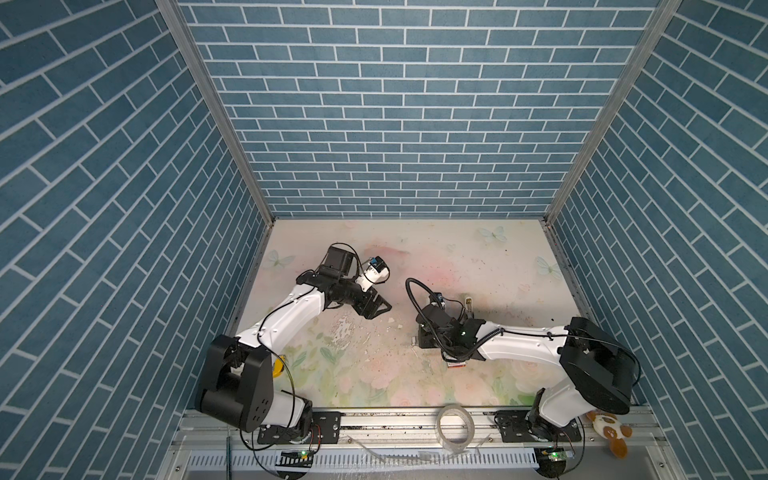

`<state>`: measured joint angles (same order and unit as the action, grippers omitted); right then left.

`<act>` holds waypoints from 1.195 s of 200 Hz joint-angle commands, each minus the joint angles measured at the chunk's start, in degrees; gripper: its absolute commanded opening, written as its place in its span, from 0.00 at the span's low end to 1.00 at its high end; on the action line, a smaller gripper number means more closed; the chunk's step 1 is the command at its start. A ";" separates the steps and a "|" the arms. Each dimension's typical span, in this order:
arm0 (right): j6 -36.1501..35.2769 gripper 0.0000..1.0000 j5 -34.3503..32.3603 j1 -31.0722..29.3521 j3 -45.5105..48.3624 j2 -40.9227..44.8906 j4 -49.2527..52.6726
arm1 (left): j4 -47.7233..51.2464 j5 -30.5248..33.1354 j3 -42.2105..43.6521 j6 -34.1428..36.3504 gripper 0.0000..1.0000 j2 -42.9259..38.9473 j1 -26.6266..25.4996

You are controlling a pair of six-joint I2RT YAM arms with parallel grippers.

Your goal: Load the staples into the stapler

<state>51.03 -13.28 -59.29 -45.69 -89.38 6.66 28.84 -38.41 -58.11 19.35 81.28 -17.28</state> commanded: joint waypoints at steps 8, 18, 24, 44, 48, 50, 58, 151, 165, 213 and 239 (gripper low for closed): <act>-4.91 0.10 -0.05 2.51 -1.15 3.75 1.64 | 3.63 -1.09 -1.51 -0.37 0.80 -1.41 4.09; -6.17 0.10 0.18 3.45 -1.07 4.77 2.23 | 4.02 -0.79 -2.03 -0.37 0.80 -1.76 4.61; -6.85 0.10 0.23 4.16 -0.91 5.57 2.65 | 4.39 -0.36 -2.45 -0.40 0.80 -1.99 4.72; -8.60 0.10 1.05 6.77 0.00 8.13 3.91 | 5.67 -0.50 -4.50 -0.37 0.81 -2.24 4.71; -8.68 0.10 1.38 7.28 0.26 8.62 4.28 | 5.65 -0.60 -4.86 -0.49 0.81 -2.21 4.72; -8.73 0.10 1.54 7.70 0.37 8.97 4.32 | 5.73 -0.72 -5.01 -0.62 0.81 -2.18 4.73; -9.04 0.10 2.18 9.02 1.03 10.00 4.78 | 5.76 -0.94 -5.63 -0.91 0.81 -2.11 4.71; -12.78 0.11 1.41 18.98 10.68 20.80 7.34 | 7.71 -2.36 -10.07 0.03 0.80 3.59 4.63; -13.03 0.11 1.24 19.70 11.62 21.25 7.05 | 7.41 -2.57 -9.97 -0.06 0.80 4.11 4.64; -15.44 0.11 0.25 20.93 12.46 22.14 6.79 | 6.76 -3.40 -9.03 -0.38 0.80 4.06 4.62; -17.67 0.12 0.30 21.97 12.60 21.63 6.02 | 6.45 -3.77 -8.70 -0.37 0.80 4.08 4.62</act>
<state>36.97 -11.81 -38.24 -33.78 -68.25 12.78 34.89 -40.86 -66.85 18.70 85.34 -12.67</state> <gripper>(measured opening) 0.138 0.802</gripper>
